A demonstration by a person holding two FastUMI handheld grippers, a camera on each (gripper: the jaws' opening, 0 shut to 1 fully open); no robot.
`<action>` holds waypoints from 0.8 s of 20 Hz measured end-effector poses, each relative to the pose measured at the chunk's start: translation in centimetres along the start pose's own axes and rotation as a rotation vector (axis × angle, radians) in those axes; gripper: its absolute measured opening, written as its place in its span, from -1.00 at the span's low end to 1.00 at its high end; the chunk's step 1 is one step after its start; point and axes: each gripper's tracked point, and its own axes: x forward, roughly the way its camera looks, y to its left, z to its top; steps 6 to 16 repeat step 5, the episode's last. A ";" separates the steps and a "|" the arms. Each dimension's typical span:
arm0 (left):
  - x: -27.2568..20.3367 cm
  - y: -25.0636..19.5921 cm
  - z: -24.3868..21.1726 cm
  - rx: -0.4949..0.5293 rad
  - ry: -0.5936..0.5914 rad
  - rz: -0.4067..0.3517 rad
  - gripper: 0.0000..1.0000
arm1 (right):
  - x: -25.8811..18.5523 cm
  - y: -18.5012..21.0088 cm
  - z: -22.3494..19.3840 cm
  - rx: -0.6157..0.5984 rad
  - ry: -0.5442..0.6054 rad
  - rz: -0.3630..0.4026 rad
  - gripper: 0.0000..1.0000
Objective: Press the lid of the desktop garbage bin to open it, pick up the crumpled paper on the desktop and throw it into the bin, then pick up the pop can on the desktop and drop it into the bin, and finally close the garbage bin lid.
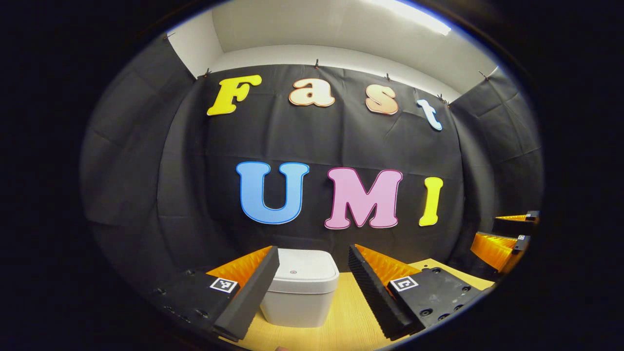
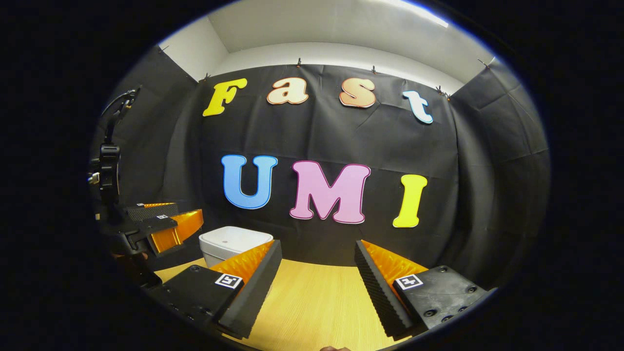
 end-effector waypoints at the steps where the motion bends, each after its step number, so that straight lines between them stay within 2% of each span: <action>1: 0.1 -0.1 -0.2 0.004 0.004 -0.008 0.96 | -0.1 -0.1 0.0 0.015 0.002 -0.006 0.95; 5: -0.2 -0.2 0.4 0.034 -0.015 -0.037 0.96 | -0.2 0.1 0.3 0.029 -0.005 -0.028 1.00; 16: -0.2 -0.2 0.4 0.034 -0.015 -0.037 0.96 | -0.2 0.1 0.3 0.029 -0.005 -0.028 1.00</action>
